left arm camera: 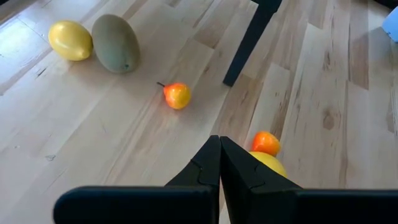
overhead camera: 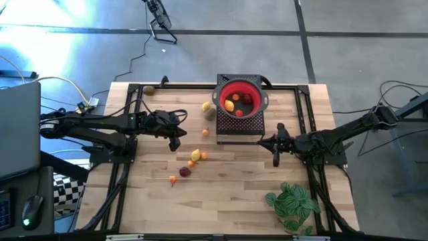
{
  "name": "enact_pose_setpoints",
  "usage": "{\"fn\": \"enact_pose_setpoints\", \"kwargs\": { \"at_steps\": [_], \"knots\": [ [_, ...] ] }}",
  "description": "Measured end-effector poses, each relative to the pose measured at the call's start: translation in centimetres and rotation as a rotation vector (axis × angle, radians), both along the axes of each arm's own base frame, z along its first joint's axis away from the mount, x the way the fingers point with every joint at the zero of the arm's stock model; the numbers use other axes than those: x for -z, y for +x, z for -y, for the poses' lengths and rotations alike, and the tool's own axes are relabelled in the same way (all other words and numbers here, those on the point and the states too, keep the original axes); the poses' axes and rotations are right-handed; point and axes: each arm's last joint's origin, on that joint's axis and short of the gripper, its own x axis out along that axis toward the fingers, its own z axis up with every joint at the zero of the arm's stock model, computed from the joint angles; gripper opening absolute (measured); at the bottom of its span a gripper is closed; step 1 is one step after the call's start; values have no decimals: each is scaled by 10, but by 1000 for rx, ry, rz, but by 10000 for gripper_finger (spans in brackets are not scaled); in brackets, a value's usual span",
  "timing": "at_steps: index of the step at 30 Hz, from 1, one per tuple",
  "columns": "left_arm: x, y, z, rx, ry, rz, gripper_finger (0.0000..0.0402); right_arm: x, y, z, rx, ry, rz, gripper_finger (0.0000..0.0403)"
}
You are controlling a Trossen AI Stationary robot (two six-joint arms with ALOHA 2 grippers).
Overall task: Pick & Place Fruit
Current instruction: Put the bottom yellow lemon into the red strainer bowl on the shelf
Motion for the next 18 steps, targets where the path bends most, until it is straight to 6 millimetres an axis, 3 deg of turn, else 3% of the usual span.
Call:
{"fn": "enact_pose_setpoints", "kwargs": {
  "at_steps": [18],
  "knots": [
    [-6,4,-1,-5,15,72,1,1,0,-3,-112,-54,-27,2]
  ]
}}
